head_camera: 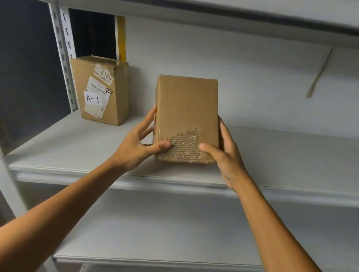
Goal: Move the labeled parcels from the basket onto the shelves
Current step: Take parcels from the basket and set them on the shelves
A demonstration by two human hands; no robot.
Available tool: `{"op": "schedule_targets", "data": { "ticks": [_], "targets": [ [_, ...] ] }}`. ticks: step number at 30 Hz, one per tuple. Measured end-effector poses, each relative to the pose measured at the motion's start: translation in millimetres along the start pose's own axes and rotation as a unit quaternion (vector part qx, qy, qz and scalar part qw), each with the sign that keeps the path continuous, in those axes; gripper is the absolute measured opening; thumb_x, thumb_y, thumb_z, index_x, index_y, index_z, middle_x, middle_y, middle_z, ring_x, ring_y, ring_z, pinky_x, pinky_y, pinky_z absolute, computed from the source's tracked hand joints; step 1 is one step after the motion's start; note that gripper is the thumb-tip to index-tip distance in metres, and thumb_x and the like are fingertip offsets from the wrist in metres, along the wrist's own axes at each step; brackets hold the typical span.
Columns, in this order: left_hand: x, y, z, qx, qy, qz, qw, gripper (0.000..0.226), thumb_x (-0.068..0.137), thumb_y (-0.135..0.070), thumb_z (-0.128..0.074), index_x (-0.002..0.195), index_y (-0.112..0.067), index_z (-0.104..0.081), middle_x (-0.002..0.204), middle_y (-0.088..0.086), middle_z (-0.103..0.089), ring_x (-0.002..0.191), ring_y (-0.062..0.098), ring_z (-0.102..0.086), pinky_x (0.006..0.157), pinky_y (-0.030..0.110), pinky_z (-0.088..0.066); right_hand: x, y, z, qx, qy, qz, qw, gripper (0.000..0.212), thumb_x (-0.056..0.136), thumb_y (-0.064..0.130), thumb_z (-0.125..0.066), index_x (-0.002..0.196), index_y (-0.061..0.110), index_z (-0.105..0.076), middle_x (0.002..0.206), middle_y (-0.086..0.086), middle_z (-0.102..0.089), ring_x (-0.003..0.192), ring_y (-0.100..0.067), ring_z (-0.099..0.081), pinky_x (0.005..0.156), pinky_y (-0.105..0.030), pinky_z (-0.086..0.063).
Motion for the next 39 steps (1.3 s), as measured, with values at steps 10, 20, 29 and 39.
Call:
{"op": "schedule_targets", "data": {
  "ticks": [10, 20, 29, 39],
  "targets": [
    [14, -14, -91, -0.038, 0.002, -0.050, 0.998, 0.098, 0.074, -0.025, -0.074, 0.149, -0.043, -0.014, 0.142, -0.040, -0.023, 0.126, 0.000, -0.039, 0.080, 0.013, -0.050, -30, -4, 62, -0.007, -0.122, 0.007, 0.992, 0.068, 0.085, 0.019, -0.073, 0.142, 0.032, -0.038, 0.134, 0.005, -0.057, 0.114, -0.009, -0.060, 0.091, -0.026, -0.054],
    [41, -70, -222, -0.028, 0.073, -0.098, 0.992, 0.095, 0.075, -0.030, -0.080, 0.151, -0.034, -0.023, 0.151, -0.023, -0.032, 0.131, 0.001, -0.042, 0.092, 0.010, -0.045, -92, 30, 204, -0.046, -0.202, -0.020, 0.978, 0.068, 0.083, 0.027, -0.074, 0.141, 0.035, -0.039, 0.134, 0.006, -0.056, 0.119, -0.010, -0.054, 0.094, -0.032, -0.051],
    [55, -142, -399, -0.092, 0.225, -0.131, 0.961, 0.094, 0.074, -0.032, -0.081, 0.149, -0.038, -0.025, 0.147, -0.019, -0.040, 0.131, 0.013, -0.046, 0.103, 0.038, -0.047, -211, 68, 352, -0.110, -0.351, -0.026, 0.930, 0.068, 0.082, 0.035, -0.073, 0.143, 0.035, -0.042, 0.131, 0.008, -0.059, 0.121, -0.009, -0.054, 0.103, -0.039, -0.046],
    [-22, -182, -629, -0.243, 0.440, -0.086, 0.860, 0.081, 0.084, -0.008, -0.070, 0.148, -0.032, -0.028, 0.143, -0.010, -0.046, 0.128, 0.015, -0.049, 0.090, 0.037, -0.055, -394, 83, 454, -0.211, -0.546, -0.101, 0.805, 0.057, 0.090, 0.034, -0.065, 0.142, 0.033, -0.043, 0.121, 0.018, -0.061, 0.111, -0.001, -0.056, 0.096, -0.030, -0.047]
  ]
}}
Point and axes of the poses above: each hand's wrist, its own x-axis towards the middle knuckle, its own z-axis out of the back of the hand, y = z × x, the point moved 1 cm from there along x, towards the middle knuckle
